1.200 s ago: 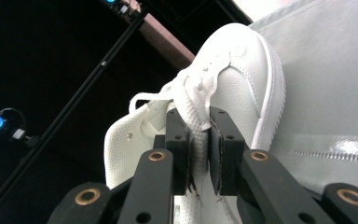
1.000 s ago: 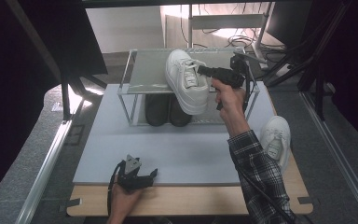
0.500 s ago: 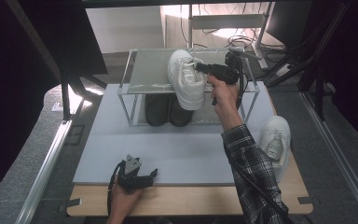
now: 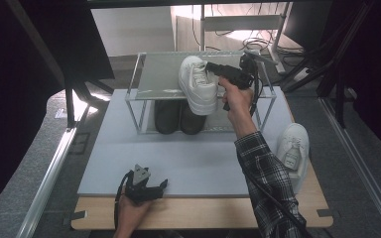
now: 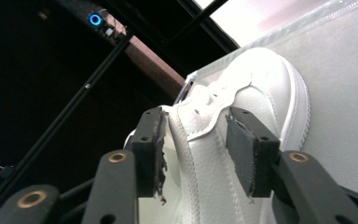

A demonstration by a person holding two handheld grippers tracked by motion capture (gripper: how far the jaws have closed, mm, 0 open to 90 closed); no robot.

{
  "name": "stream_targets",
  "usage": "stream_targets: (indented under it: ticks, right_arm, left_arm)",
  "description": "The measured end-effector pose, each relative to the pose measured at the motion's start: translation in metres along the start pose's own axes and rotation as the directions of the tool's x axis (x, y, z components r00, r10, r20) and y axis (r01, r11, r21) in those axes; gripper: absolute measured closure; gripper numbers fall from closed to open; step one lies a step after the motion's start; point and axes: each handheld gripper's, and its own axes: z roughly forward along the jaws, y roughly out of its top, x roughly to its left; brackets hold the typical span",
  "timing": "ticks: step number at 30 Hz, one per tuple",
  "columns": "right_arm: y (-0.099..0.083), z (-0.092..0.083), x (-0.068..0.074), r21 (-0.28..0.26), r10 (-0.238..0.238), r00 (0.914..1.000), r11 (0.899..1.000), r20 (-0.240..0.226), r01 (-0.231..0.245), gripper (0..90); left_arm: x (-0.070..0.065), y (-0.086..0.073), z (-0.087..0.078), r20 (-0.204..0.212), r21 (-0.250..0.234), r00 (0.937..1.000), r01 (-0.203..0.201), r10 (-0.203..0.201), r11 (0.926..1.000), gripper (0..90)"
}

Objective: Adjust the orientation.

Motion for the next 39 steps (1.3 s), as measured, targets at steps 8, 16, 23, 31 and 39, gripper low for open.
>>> stream_targets:
  ticks: [8, 16, 23, 31, 39]
  right_arm:
    - [0.004, -0.01, 0.003, 0.004, -0.06, 0.9979, 0.998, 0.025, 0.06, 51.9]
    - [0.003, -0.021, 0.004, 0.02, -0.078, 0.9969, 0.997, -0.011, 0.078, 56.1]
    - [-0.001, -0.034, 0.006, 0.034, -0.145, 0.9886, 0.989, -0.039, 0.147, 60.9]
    - [-0.009, -0.047, 0.002, 0.051, -0.162, 0.9824, 0.985, -0.093, 0.167, 63.8]
    - [-0.019, -0.061, -0.005, 0.066, -0.174, 0.9779, 0.981, -0.116, 0.183, 69.5]
  left_arm:
    - [0.0, 0.0, 0.0, -0.002, 0.0, 1.0, 0.001, -0.001, 1.0, 13.3]
    - [0.0, 0.0, 0.0, -0.002, 0.001, 1.0, 0.001, -0.001, 1.0, 13.4]
    - [0.0, 0.0, 0.0, -0.002, 0.0, 1.0, 0.001, -0.001, 1.0, 13.4]
    - [0.0, 0.0, 0.0, -0.003, -0.002, 1.0, 0.001, -0.001, 1.0, 13.4]
    - [0.0, 0.0, 0.0, -0.003, -0.002, 1.0, 0.001, -0.001, 1.0, 13.4]
